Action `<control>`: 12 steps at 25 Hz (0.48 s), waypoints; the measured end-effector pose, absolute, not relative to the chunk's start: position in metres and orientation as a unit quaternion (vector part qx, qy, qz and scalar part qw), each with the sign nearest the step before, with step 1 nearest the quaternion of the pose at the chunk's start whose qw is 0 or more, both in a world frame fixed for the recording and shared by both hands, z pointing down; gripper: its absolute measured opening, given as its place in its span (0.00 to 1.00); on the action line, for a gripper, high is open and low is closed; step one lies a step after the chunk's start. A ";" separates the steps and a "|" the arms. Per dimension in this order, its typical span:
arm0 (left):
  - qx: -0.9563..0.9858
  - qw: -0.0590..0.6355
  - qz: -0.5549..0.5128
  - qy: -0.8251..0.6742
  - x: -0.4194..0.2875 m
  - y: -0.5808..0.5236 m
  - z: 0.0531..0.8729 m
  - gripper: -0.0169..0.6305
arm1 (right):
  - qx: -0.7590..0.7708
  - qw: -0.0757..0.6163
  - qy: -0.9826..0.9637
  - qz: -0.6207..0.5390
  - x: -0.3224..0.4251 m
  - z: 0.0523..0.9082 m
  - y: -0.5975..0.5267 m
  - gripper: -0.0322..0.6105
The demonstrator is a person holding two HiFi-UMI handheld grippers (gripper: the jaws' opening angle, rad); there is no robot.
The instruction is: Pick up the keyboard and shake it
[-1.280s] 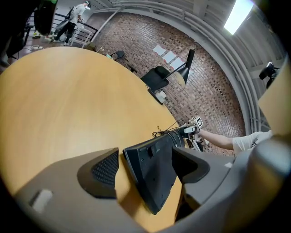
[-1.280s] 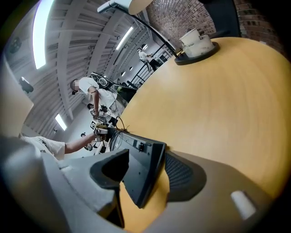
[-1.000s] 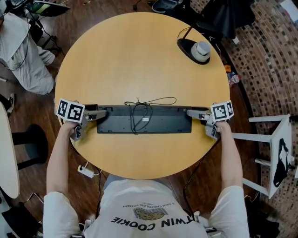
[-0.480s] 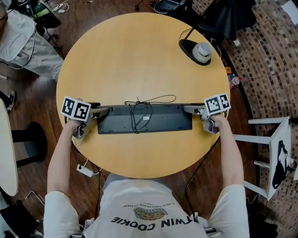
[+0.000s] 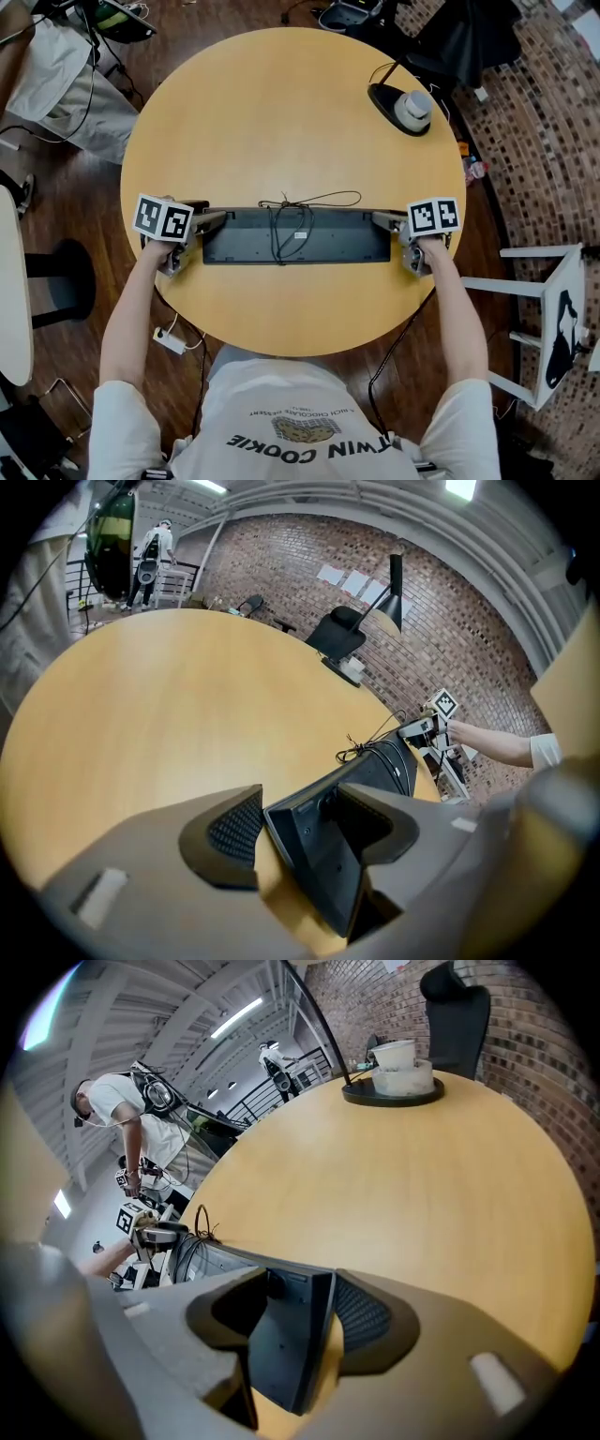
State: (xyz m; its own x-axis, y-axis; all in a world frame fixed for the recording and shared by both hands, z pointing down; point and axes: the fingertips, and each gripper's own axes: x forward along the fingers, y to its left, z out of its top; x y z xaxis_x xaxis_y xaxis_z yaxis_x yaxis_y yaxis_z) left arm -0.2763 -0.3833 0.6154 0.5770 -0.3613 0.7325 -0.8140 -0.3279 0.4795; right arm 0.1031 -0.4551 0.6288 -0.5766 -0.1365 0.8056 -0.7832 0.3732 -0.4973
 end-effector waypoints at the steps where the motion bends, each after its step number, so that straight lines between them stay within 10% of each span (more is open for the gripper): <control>1: 0.773 0.432 0.259 -0.385 -0.277 -0.383 0.615 0.41 | 0.308 0.341 -0.756 0.466 0.103 0.629 -0.455 0.40; 12: 0.785 0.328 0.259 -0.457 -0.278 -0.377 0.584 0.40 | 0.352 0.287 -0.808 0.376 0.107 0.595 -0.443 0.40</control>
